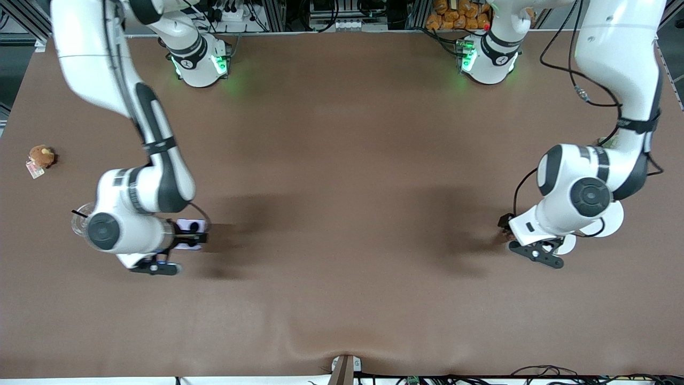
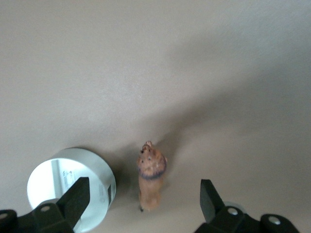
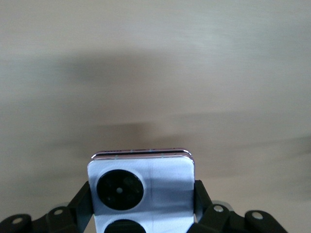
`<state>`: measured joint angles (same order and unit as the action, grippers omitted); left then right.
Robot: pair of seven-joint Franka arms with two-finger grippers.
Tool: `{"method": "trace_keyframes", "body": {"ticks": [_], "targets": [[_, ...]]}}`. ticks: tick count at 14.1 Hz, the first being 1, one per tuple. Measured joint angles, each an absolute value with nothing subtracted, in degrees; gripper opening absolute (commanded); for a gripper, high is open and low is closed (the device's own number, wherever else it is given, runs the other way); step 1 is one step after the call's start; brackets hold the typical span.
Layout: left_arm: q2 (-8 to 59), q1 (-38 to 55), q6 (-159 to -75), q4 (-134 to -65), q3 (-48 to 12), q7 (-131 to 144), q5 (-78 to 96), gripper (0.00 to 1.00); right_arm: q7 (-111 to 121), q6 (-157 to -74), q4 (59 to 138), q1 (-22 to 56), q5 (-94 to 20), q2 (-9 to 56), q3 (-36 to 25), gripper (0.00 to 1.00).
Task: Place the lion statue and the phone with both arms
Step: 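Lower the lion beside the lamp while the right gripper carries the phone, then open the left gripper and withdraw while the right gripper moves the phone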
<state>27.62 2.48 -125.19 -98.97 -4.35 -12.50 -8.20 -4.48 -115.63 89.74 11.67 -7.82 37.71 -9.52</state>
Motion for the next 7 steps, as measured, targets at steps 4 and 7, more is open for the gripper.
{"method": "trace_keyframes", "body": {"ticks": [4,7], "targets": [[24.19,2.50,-115.15,-93.94,-4.43,-11.85,-2.46,1.00,-3.19,-118.27,92.83,8.79,-7.82,37.89,-9.45,0.26],[22.80,2.70,-108.30,-88.94,-5.11,-10.19,-0.01,1.00,-3.08,-121.98,95.24,7.61,-7.57,38.27,-9.47,0.26]]}}
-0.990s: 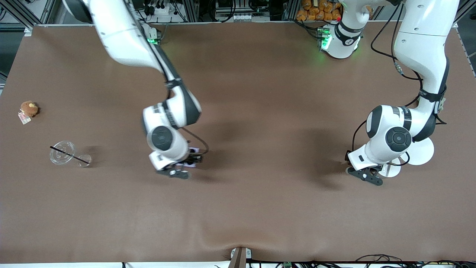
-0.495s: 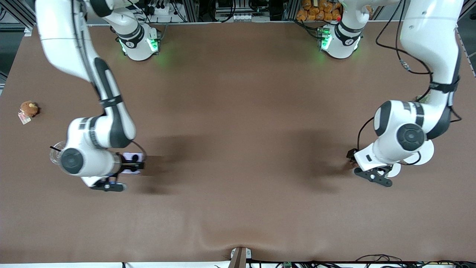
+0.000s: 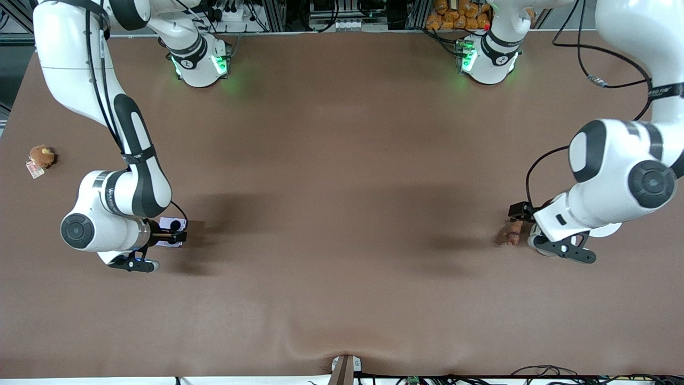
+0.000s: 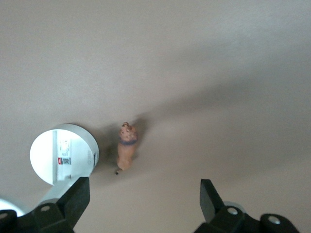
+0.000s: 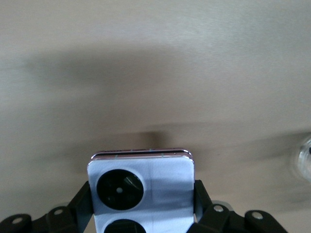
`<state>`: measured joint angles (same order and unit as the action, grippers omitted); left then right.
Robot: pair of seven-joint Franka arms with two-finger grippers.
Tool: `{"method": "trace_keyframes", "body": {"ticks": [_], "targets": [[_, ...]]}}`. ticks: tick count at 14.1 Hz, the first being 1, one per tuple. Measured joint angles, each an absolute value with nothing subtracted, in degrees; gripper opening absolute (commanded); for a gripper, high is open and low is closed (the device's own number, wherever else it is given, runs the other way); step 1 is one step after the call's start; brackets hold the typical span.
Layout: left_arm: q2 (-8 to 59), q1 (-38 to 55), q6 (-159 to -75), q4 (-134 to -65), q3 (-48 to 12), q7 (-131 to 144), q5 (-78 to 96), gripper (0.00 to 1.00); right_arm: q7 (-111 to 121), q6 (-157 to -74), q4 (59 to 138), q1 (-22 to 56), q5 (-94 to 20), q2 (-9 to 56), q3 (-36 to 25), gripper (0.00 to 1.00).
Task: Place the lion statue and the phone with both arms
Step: 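Open the left gripper and withdraw while the right gripper moves the phone, then lower the phone beside the glass cup, open the right gripper, withdraw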
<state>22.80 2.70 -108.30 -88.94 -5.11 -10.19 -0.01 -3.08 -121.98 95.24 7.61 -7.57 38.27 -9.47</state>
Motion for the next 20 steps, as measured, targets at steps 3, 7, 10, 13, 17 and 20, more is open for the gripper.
{"method": "trace_keyframes", "body": {"ticks": [3,7,10,13,17,20], "targets": [[21.38,2.70,-99.86,-82.55,-5.74,-5.58,0.04,1.00,-2.65,-124.17,96.33,6.66,-7.05,38.47,-9.47,0.29],[15.05,2.30,-93.27,-80.31,-5.33,1.08,0.04,1.00,-0.50,-126.93,96.93,5.16,-6.46,39.23,-9.48,0.36],[10.67,1.53,-91.46,-80.24,-5.11,4.01,0.04,1.00,-0.30,-129.41,97.70,4.67,-6.44,40.16,-9.48,0.64],[7.55,-0.58,-88.23,-80.32,-4.99,4.54,0.04,1.00,-0.28,-130.21,98.17,4.65,-6.43,40.50,-9.45,1.00],[2.86,2.05,-86.06,-85.02,-0.84,4.84,0.19,1.00,-0.23,-130.23,98.10,4.65,-6.42,40.48,-9.30,1.00],[-2.90,3.08,-86.05,-91.97,-0.21,7.38,1.30,1.00,-0.23,-130.57,97.10,4.68,-6.41,39.37,-9.11,1.00]]}}
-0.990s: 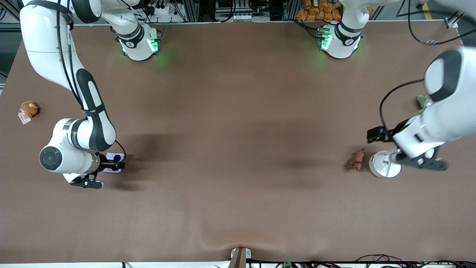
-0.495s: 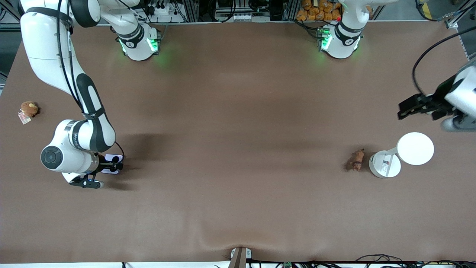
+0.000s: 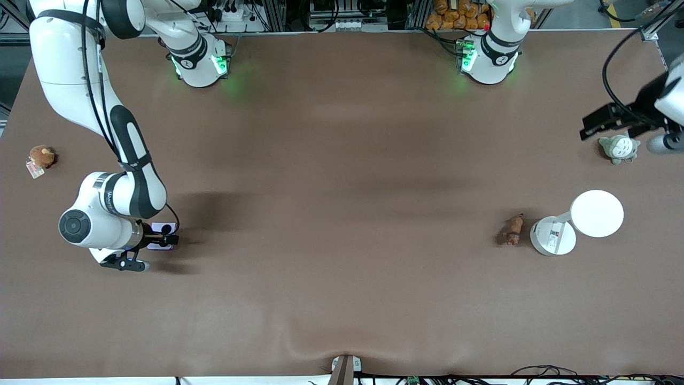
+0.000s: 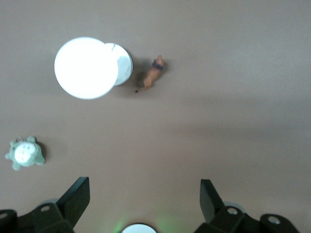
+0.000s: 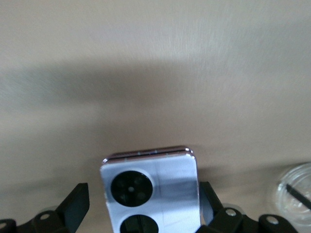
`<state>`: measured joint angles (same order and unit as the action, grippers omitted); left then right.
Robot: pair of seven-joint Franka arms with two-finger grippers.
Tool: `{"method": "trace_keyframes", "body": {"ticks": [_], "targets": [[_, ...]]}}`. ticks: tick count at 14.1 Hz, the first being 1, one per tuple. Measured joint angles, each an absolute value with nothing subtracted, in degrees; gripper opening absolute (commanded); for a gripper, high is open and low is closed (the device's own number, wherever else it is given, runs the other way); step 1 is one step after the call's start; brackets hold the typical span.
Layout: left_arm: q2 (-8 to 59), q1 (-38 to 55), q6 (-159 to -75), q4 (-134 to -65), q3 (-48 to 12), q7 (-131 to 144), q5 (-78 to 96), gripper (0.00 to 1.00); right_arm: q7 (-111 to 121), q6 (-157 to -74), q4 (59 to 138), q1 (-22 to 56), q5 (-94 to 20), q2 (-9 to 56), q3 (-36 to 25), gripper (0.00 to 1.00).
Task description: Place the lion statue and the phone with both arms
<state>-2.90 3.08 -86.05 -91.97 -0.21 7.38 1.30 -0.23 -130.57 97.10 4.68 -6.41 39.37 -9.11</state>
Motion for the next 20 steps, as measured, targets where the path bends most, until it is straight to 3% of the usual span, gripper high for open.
{"method": "trace_keyframes", "body": {"ticks": [2,11,17,20], "targets": [[-5.69,3.32,-86.23,-95.04,-0.20,8.13,1.34,1.00,-0.23,-128.45,96.05,4.67,-6.41,36.09,-9.19,1.00],[-5.71,3.24,-87.58,-96.64,0.17,8.12,1.34,1.00,-0.12,-96.25,89.03,4.70,-5.49,9.28,-8.82,1.00],[-5.71,3.21,-88.26,-96.04,0.27,8.12,1.34,1.00,-0.33,-87.40,88.09,1.24,-3.36,1.66,-1.11,1.00],[-5.69,3.39,-88.49,-95.59,0.26,8.12,1.34,1.00,-0.25,-86.44,88.10,0.20,-3.06,0.57,-0.55,1.00]]}}
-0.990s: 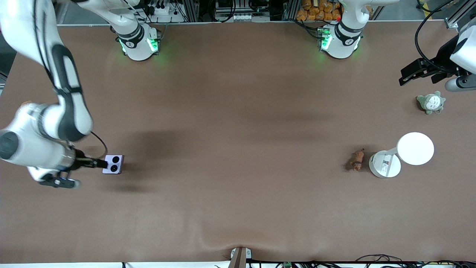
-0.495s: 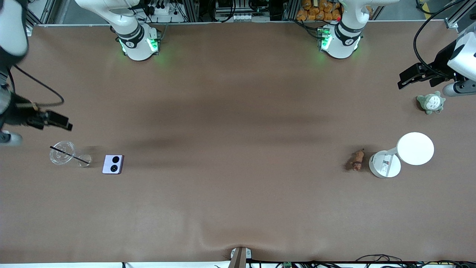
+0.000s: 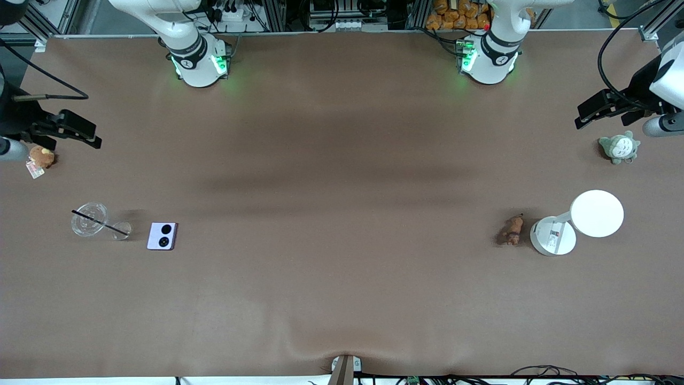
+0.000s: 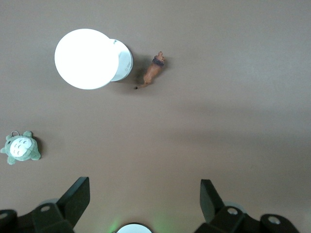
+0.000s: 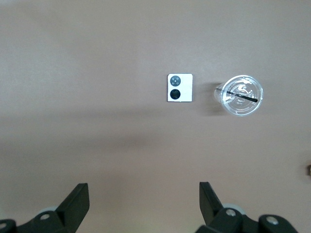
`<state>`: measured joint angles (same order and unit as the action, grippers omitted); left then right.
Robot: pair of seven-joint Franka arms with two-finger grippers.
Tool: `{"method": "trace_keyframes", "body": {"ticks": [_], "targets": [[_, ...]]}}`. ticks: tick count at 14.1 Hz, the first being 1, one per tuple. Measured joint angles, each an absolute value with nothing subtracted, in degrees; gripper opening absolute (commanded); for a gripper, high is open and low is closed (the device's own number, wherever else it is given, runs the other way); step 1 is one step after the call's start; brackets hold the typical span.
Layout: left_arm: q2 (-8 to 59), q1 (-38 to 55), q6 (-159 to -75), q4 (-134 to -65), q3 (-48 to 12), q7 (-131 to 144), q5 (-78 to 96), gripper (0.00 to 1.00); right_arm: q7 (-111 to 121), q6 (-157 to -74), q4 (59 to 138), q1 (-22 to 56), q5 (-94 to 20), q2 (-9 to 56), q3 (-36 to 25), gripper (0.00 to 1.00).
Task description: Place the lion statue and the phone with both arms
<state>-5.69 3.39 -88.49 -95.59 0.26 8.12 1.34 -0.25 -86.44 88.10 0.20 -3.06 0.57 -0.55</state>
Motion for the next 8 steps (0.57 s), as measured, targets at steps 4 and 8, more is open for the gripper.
{"method": "trace_keyframes", "body": {"ticks": [4,8], "targets": [[-5.47,3.39,-88.50,-95.59,0.26,8.12,1.34,1.00,-0.21,-85.81,88.23,-0.04,-1.28,0.58,-0.67,1.00],[-5.35,3.62,-88.51,-95.53,0.23,8.12,1.34,1.00,-0.20,-85.00,88.23,-0.13,-1.06,0.58,-1.47,1.00]]}}
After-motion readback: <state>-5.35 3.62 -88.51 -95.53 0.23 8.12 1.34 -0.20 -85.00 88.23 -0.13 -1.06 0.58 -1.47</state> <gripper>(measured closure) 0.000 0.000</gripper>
